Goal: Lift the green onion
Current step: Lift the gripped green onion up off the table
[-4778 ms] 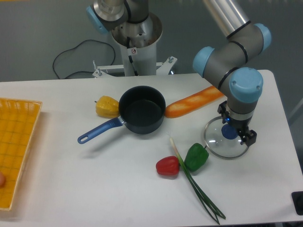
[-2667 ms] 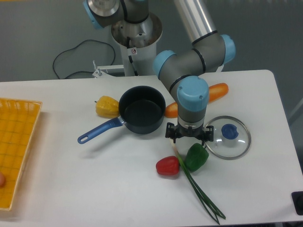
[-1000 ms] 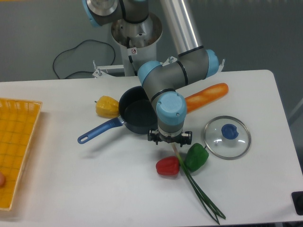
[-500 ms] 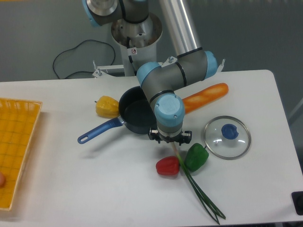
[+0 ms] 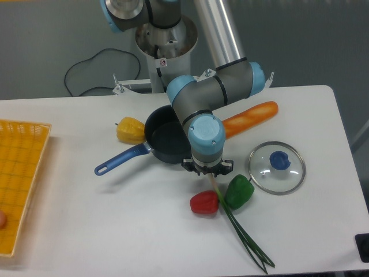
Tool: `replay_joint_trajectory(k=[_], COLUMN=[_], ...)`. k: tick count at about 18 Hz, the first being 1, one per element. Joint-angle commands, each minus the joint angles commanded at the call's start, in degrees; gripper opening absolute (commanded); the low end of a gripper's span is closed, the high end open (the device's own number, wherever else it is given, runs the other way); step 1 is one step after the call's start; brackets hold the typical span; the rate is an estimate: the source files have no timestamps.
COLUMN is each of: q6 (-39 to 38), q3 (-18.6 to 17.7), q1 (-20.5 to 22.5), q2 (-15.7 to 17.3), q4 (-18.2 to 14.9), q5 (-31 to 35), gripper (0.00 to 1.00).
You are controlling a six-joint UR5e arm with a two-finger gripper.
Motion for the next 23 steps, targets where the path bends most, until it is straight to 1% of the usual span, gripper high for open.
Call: replay_joint_trajectory(k=[1, 4, 8, 10, 13, 15, 20, 21, 23], q6=[-0.1, -0.1, 0.3, 0.3, 0.4, 0.4, 1.4, 2.3, 6.0], q3=[0.1, 0.5, 1.1, 1.9, 2.8, 4.6, 11.4, 12.1, 12.4], q1=[0.0, 0.0, 0.3, 0.4, 1.1, 1.8, 2.1, 2.2, 2.3], q2=[0.0, 0.3, 0.4, 0.6, 0.7, 0.9, 1.0, 1.3, 2.6], q4=[0.0, -1.4, -1.8, -3.2, -3.7, -5.6, -14.0, -15.2, -15.6], q5=[0.0, 0.0, 0.0, 0.0, -0.1, -0.2, -0.4, -0.4, -0.4], gripper=[0.19, 0.14, 0.13, 0.13, 0.13, 0.13, 0.13, 0.13, 0.13])
